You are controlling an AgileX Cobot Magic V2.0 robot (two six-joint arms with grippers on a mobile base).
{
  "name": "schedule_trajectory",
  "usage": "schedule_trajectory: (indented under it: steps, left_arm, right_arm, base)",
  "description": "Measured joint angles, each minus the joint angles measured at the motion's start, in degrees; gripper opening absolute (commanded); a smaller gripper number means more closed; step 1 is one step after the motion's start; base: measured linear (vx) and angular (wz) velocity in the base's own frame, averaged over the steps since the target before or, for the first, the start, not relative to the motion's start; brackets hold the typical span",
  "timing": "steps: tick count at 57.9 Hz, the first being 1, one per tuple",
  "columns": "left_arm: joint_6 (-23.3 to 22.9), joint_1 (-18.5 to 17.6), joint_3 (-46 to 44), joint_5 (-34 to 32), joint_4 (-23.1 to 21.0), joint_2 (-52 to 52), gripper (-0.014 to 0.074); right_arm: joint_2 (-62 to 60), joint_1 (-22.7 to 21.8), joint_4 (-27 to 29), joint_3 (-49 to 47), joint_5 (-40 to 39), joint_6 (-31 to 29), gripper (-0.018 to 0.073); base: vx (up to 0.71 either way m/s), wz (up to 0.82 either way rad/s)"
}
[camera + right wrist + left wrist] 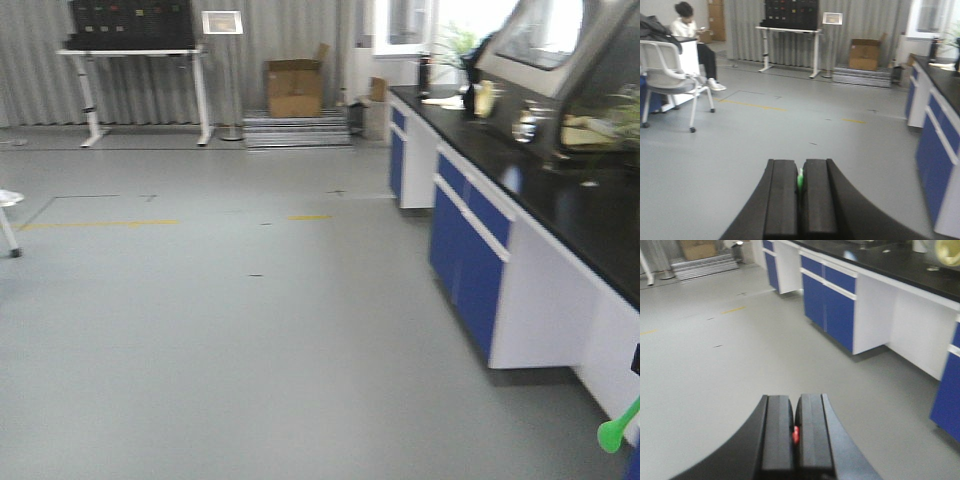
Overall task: Sort red and green spoons into left cabinet
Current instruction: 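Drive the base away from the bench carrying both spoons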
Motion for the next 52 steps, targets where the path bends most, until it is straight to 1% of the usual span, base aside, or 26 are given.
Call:
schedule_trajectory:
  steps: [31,41,52]
  left_arm:
    - [0.0,0.0,0.0,0.0,0.0,0.0,0.0]
    - [0.0,0.0,0.0,0.0,0.0,0.0,0.0]
    - [0.0,0.0,0.0,0.0,0.0,0.0,0.0]
  right_arm:
    - [0.0,0.0,0.0,0.0,-0.06,0.0,-0.0004]
    - [0.0,0.0,0.0,0.0,-0.06,0.0,-0.0004]
    - [0.0,0.0,0.0,0.0,-0.01,0.0,-0.0004]
  base:
    - [0.38,0.5]
    - [0.44,0.22]
    - [0.47,-0.04]
